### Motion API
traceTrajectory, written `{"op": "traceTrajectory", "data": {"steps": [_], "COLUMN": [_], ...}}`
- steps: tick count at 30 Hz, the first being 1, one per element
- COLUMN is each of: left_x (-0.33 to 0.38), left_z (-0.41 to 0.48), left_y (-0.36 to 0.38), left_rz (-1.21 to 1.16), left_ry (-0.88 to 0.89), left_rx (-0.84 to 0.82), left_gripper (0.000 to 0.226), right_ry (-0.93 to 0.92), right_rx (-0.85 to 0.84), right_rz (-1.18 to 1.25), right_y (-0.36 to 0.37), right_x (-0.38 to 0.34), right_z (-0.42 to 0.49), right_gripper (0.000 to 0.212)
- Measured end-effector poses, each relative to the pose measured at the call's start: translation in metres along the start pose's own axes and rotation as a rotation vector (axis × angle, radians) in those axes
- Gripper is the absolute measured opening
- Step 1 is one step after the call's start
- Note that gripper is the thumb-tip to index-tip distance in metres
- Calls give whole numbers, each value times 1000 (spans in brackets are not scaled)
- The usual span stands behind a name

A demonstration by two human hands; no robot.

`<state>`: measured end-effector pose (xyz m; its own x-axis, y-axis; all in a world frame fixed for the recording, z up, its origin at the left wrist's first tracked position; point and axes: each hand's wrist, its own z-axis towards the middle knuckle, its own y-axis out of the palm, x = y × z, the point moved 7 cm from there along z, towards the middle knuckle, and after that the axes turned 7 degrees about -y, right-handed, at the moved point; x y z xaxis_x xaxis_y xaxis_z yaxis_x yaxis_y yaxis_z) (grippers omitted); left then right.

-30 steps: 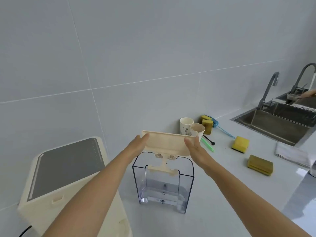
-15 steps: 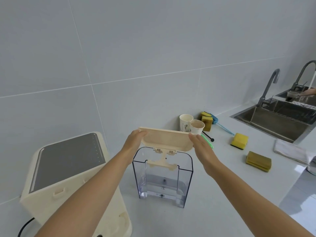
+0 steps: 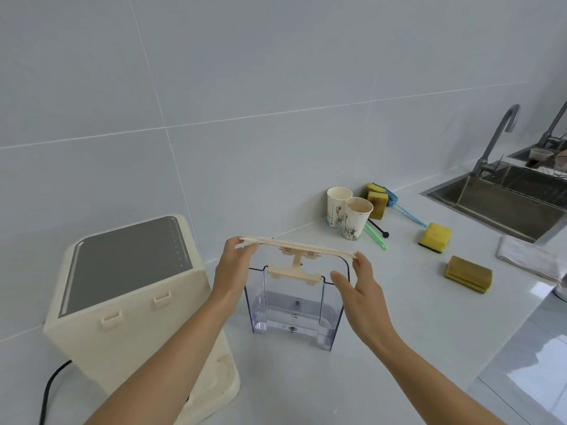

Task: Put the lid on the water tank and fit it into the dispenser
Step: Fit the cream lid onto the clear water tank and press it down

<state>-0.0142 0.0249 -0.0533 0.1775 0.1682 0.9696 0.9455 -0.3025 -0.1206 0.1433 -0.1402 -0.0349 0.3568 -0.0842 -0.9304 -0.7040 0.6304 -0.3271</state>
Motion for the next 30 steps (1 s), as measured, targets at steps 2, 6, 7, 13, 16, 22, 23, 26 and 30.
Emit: {"op": "traceTrajectory", "data": {"steps": [2, 6, 7, 13, 16, 22, 23, 26, 30], "left_x": [-10, -32, -35, -49, -50, -52, -54, -60, -65], "left_z": [-4, -12, -14, -19, -20, -21, -22, -26, -35], "left_y": [-3, -7, -8, -4, 0, 6, 7, 11, 20], "left_rz": [37, 85, 97, 133, 132, 58, 32, -41, -90], "left_ry": [8, 1, 4, -17, -28, -102, -124, -211, -284], "left_rx": [6, 19, 18, -14, -41, -93, -100, -103, -99], "left_gripper": [36, 45, 47, 61, 64, 67, 71, 79, 88], "right_ry": [-16, 7, 15, 40, 38, 68, 74, 81, 120], "right_rx": [0, -2, -3, -15, -14, -1, 4, 5, -54], "right_rz": [0, -42, -50, -75, -84, -88, -77, -17, 17], "right_y": [5, 12, 13, 15, 15, 9, 8, 3, 1], "right_x": [3, 15, 18, 29, 31, 33, 32, 31, 32], "right_z": [-10, -21, -23, -27, -27, -20, -16, 2, 40], "right_gripper": [59, 62, 62, 61, 61, 54, 54, 59, 63]}}
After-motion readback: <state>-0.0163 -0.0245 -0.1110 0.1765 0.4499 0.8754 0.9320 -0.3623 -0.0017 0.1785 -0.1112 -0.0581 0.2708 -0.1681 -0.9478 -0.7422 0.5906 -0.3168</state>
